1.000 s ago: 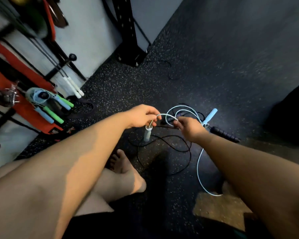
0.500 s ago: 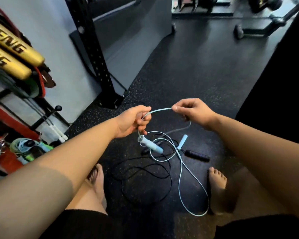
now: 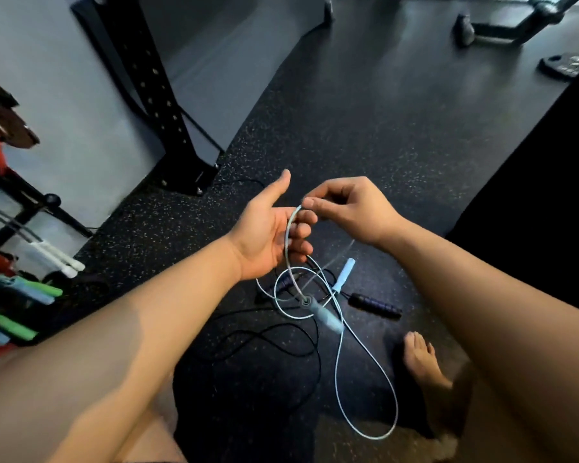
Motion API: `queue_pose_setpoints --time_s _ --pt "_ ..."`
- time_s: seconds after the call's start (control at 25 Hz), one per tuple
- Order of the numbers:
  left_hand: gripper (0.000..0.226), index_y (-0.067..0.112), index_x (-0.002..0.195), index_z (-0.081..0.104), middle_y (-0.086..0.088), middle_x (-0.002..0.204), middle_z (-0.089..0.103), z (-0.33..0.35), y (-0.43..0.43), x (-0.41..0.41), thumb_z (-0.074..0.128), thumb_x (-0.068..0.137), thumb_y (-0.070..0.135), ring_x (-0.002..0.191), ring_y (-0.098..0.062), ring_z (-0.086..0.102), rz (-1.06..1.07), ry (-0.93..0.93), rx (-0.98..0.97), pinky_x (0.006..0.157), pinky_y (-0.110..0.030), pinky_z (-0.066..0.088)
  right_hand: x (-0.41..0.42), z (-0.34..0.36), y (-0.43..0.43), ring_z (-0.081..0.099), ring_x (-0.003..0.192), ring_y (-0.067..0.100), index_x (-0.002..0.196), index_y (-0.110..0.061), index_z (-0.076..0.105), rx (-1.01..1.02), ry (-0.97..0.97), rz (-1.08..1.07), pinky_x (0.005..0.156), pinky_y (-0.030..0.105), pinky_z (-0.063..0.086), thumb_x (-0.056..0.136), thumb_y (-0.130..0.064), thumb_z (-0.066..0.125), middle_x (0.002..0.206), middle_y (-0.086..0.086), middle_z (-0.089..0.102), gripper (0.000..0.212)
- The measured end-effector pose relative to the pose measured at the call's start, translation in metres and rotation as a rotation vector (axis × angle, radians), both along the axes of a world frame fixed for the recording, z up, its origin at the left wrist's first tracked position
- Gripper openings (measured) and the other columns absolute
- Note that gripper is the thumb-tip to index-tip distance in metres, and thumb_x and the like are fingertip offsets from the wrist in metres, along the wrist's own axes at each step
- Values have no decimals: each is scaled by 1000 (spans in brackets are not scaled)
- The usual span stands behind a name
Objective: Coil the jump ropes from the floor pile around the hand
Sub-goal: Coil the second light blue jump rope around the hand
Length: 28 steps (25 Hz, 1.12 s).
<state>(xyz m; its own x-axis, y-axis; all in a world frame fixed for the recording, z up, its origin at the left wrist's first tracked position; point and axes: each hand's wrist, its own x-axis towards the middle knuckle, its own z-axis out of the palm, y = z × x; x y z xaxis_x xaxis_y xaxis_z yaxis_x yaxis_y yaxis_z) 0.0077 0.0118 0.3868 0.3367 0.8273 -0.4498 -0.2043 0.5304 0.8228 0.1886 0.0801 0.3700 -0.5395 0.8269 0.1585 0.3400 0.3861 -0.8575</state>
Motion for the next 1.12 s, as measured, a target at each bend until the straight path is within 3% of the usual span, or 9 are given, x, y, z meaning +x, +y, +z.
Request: queue_pose_setpoints --time_s 0.2,0.28,0.4,0.48,0.6,0.72,0.88,1.04,1.12 --pt "69 16 79 56 2 59 38 0 22 -14 36 84 82 50 -19 47 -16 59 -4 59 -35 40 18 -21 25 52 65 8 96 -8 75 -146 86 3 62 27 43 97 -21 65 69 -3 62 16" --pt "72 14 80 59 0 60 46 -4 23 -13 36 81 82 52 -21 54 -73 77 -27 62 -35 44 17 -22 28 63 77 7 101 -13 77 -114 34 53 74 29 52 95 -24 68 83 -2 75 16" --pt "74 12 80 60 -1 59 49 -7 27 -8 35 81 82 54 -22 56 -129 98 -45 63 -35 45 13 -16 30 72 95 11 109 -16 76 -107 -62 186 89 32 55 94 -28 67 100 -6 78 21" --pt "72 13 81 58 1 58 44 -4 30 -5 39 78 83 51 -21 51 -108 65 -54 62 -36 43 17 -15 32 66 81 7 108 -15 74 -119 -47 154 78 32 53 95 -26 62 88 -9 73 22" --pt "71 13 83 57 2 60 41 1 29 -3 41 77 82 53 -20 50 -41 -52 -43 63 -37 45 24 -24 31 56 66 16 99 -13 69 -156 -22 48 69 49 51 96 -32 59 70 1 61 21" --pt "72 12 83 60 2 63 48 8 26 -5 40 81 81 56 -20 55 50 -195 -7 63 -35 53 24 -41 19 59 66 18 98 -21 68 -167 -154 33 73 50 53 101 -34 52 73 14 66 21" --pt "77 10 94 66 0 75 61 13 21 -10 39 81 81 66 -21 63 172 -365 52 78 -38 55 18 -52 -7 60 68 17 109 -18 63 -237 -388 132 74 42 54 106 -28 44 74 1 66 21" --pt "84 9 112 63 -4 93 69 9 16 -13 35 85 82 88 -24 69 259 -383 90 98 -40 51 12 -51 -29 64 89 26 115 -20 54 -54 -624 243 83 42 52 103 -32 42 97 5 69 21" --pt "87 7 120 61 -7 104 72 7 14 -13 33 86 83 102 -28 70 306 -322 90 105 -42 50 9 -44 -37 64 91 33 109 -20 48 49 -740 254 81 45 52 102 -36 40 98 8 68 19"
